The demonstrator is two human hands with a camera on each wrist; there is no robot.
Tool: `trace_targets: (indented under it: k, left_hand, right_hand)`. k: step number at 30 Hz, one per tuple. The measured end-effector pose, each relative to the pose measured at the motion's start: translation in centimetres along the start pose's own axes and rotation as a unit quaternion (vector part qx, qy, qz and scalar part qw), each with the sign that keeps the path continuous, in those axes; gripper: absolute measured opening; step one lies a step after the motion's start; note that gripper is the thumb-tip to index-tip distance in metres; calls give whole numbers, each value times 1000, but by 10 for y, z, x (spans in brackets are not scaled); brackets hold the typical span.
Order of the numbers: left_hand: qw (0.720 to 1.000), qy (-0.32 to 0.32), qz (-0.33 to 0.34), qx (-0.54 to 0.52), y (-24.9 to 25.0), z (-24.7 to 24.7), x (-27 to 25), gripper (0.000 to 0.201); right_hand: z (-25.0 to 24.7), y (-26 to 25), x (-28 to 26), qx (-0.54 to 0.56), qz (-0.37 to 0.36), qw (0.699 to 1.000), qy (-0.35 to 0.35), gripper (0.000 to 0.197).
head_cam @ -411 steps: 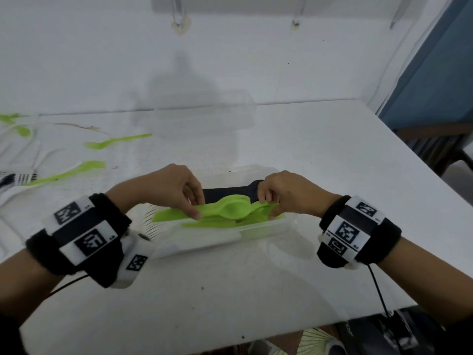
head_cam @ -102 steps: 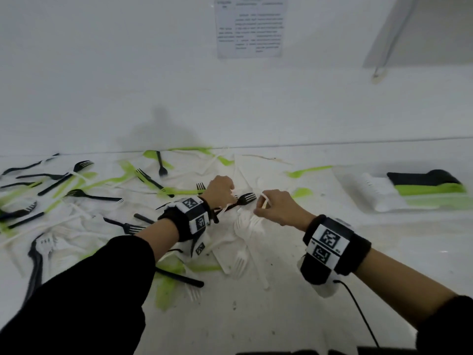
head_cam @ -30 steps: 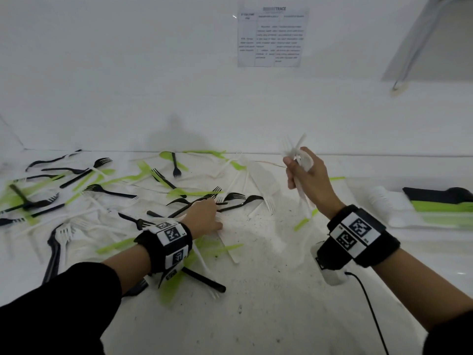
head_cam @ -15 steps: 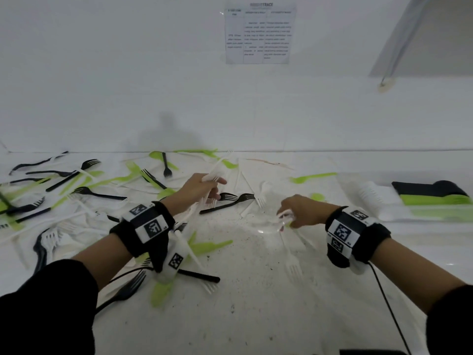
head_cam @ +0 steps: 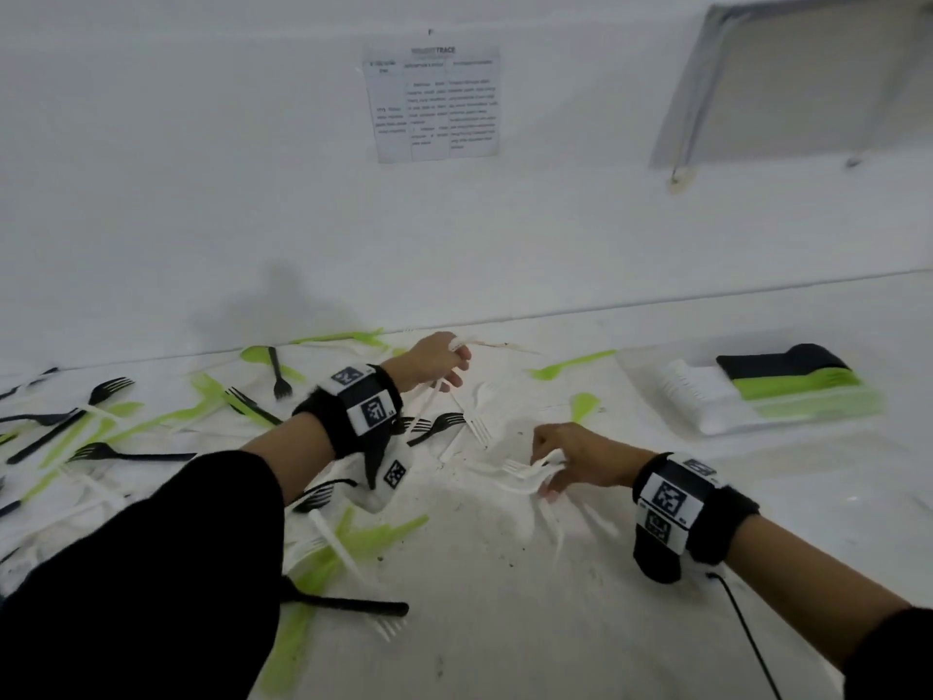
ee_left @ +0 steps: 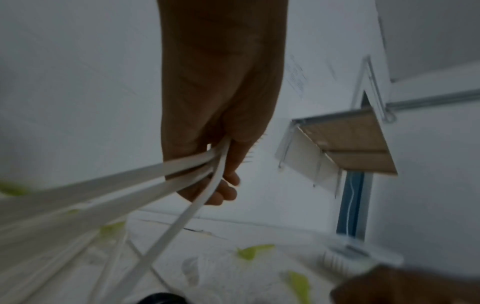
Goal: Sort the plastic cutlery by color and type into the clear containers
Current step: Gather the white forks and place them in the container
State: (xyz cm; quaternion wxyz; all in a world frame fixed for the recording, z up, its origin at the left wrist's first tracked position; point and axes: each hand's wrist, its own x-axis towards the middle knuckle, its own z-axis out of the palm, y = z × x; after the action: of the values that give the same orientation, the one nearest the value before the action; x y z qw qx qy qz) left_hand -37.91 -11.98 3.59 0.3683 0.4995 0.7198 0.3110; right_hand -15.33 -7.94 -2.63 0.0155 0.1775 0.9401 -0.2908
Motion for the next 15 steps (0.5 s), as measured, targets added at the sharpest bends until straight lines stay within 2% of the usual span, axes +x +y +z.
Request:
trace_targets:
  k: [4,7,8,12,15]
  left_hand:
    - [989,22,17,144,-13,22,31,5]
    - [966,10,16,258,-31,36,53,41]
    - [963,7,13,270,-34,42,58,47]
    - [960,17,22,280,-44,57,71,48]
    - [966,30,19,255,-43,60,75,36]
  right_hand:
    - [-5,1,-9,117,-14,991,57,19]
    - [-18,3,-14,180,-36,975,129,12]
    - [-22,3,-16,204,-30,966,154,11]
    - [-36,-9,-22,305,7,916,261,13]
    - [-37,-21,-17,367,46,868,332,6]
